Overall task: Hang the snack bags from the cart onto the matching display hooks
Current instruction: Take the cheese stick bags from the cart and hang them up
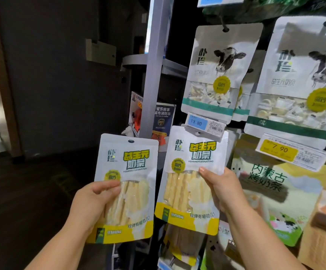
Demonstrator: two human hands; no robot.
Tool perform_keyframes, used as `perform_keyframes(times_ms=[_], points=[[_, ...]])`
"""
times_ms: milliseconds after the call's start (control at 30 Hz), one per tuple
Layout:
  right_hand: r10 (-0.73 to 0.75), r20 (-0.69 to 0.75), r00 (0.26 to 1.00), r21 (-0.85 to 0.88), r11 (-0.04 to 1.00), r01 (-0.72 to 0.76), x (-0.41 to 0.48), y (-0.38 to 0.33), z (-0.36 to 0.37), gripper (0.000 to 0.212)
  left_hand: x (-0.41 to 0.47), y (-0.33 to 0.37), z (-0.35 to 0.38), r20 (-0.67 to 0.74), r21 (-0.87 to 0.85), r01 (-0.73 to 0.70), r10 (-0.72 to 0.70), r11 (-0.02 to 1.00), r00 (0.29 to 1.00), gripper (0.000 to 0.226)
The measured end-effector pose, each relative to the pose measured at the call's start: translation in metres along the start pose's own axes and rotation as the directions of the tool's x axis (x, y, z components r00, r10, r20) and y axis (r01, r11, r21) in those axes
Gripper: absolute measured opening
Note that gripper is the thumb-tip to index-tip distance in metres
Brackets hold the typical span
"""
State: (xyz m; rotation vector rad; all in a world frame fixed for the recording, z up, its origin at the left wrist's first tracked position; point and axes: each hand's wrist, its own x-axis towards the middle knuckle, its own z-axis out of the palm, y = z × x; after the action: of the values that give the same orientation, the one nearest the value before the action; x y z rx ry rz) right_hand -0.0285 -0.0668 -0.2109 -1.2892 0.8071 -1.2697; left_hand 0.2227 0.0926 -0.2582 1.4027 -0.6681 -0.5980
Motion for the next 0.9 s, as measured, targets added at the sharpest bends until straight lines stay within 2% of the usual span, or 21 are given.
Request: perform_keyframes(times_ms=[267,500,733,800,900], points=[[0.002,-0.062,0.998,-0.016,1.000,-0.003,0.010,0.009,-0.001,0.020,0.017,0.008,-0.007,0.088,0.072,-0.032,0.026,0.997,0.996,0.015],[0.023,-0.108,0.994,-0.071,0.997,-0.031,0.021,0.018,-0.005,0.018,0.031,0.013,-0.007,0.148,0.040,-0.021,0.015,0.999,0.989,0.015],[0.045,-0.221,0.974,-0.160,0.984,-0.082,0.040,0.022,-0.006,0.009,0.042,0.004,-0.002,0.206,0.034,0.013,-0.020,0.999,0.978,0.020],[0.043,-0.255,0.966,-0.170,0.981,-0.088,0.043,0.020,-0.004,0.012,0.043,0.002,0.000,0.226,0.024,0.025,-0.030,0.999,0.974,0.020],[0.013,-0.319,0.948,-0.275,0.956,-0.105,0.052,0.026,-0.007,0.024,0.042,0.003,0.005,0.242,-0.024,0.052,-0.044,0.998,0.969,0.016]])
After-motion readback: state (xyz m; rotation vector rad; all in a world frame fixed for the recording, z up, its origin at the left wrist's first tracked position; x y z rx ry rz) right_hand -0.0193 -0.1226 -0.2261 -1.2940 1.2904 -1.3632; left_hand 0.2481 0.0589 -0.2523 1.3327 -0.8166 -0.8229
